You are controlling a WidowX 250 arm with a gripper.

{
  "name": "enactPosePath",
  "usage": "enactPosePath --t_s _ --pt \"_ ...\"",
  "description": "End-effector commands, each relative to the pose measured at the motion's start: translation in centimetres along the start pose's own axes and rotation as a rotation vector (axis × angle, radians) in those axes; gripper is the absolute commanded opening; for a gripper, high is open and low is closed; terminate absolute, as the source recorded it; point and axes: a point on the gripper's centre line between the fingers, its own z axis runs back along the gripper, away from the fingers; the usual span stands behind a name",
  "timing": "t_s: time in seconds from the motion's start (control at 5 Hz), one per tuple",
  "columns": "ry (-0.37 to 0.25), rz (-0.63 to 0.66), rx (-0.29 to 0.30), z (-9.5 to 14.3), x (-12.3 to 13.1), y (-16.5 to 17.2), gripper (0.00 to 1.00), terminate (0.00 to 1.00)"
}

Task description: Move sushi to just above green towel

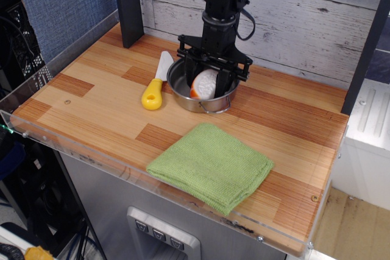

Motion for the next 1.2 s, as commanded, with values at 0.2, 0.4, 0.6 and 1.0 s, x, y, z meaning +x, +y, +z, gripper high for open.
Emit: enactPosePath --t_s 0.2,0.4,0.6,1.0 --pt "-0.187 -0.081 -0.100 9.7 0.5 -1.9 0.00 0.00" --pt "-0.139 -0.204 -0.093 9.1 1.1 -6.6 0.00 0.00" --pt "-0.114 -0.261 -0.047 8.4 1.0 -10.4 0.00 0.00" --pt "-0.101 -0.224 0.045 6.8 -0.9 -12.2 0.00 0.00"
